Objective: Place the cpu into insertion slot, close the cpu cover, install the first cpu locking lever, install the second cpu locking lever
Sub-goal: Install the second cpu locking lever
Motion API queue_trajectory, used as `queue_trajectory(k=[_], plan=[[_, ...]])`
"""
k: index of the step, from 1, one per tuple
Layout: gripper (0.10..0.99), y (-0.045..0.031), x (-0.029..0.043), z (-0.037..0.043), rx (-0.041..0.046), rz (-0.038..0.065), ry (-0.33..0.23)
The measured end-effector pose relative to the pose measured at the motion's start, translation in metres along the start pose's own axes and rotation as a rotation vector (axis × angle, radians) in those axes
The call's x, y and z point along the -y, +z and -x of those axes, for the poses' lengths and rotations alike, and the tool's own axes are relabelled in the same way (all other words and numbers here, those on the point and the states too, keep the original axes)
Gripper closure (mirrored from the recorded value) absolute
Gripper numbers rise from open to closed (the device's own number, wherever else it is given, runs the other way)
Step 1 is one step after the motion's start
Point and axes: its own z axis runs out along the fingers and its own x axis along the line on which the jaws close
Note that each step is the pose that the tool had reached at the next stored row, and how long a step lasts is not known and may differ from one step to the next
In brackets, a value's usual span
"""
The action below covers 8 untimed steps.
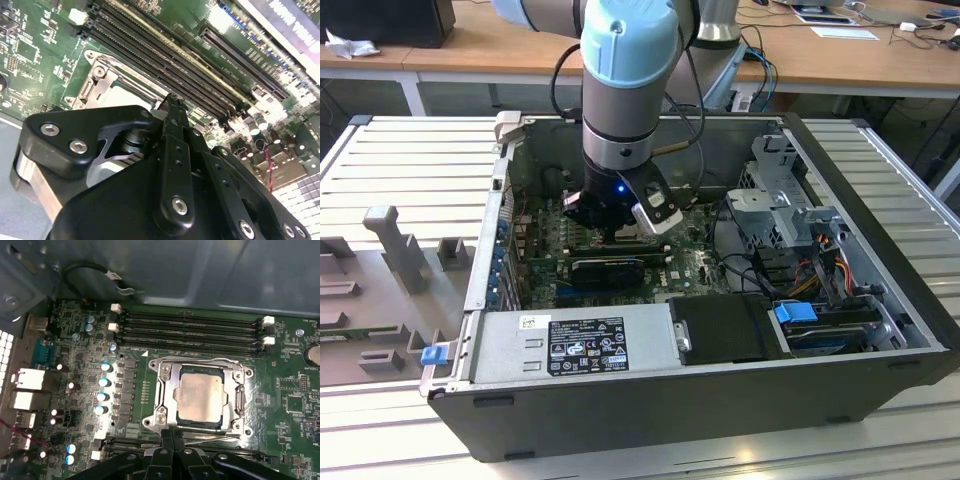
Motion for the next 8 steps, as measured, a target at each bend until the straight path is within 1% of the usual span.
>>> queue_trajectory(k=[2,4,8], plan=[[0.980,-0.0003,0.0026,-0.0006,-0.0007,0.002,-0.006],[0.980,-0.0002,0.0034,-0.0013,-0.0006,0.005,-0.007],[0.980,0.0005,0.0050,-0.0072,0.0008,0.020,-0.009]])
